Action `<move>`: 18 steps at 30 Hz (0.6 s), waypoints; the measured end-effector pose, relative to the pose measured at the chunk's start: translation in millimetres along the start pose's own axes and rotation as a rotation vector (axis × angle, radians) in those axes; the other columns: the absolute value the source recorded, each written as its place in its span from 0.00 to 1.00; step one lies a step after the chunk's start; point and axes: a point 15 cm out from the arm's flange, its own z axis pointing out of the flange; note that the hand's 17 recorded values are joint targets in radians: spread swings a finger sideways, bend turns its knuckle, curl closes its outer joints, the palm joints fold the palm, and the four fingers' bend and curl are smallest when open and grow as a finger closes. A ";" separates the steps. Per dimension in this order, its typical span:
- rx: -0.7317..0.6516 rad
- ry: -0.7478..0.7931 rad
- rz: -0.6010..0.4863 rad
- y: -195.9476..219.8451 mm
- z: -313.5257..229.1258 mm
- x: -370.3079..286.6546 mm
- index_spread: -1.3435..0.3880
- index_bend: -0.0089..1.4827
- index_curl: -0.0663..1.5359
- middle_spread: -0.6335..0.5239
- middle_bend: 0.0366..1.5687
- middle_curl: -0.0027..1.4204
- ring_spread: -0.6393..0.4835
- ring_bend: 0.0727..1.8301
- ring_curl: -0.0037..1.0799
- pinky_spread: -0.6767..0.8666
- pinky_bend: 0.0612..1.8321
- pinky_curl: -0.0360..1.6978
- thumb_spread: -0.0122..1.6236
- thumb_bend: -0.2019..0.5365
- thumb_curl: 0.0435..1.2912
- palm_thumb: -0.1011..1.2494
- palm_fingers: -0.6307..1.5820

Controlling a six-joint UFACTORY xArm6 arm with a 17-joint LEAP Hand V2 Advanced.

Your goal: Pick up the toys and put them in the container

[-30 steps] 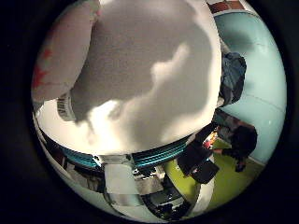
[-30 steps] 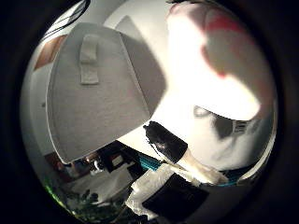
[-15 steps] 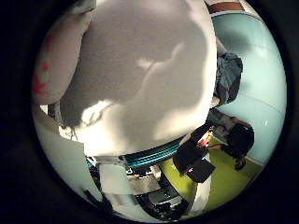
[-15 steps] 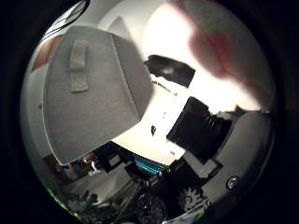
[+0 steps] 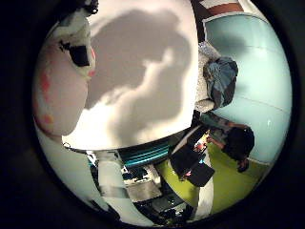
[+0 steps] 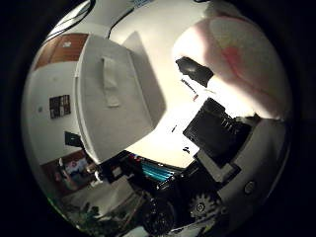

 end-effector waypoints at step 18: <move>0.215 0.017 -0.256 -2.6 -146.1 -157.3 0.58 0.71 0.70 0.37 0.84 0.68 0.33 0.78 0.79 0.33 0.71 0.70 0.48 0.25 0.60 0.84 0.69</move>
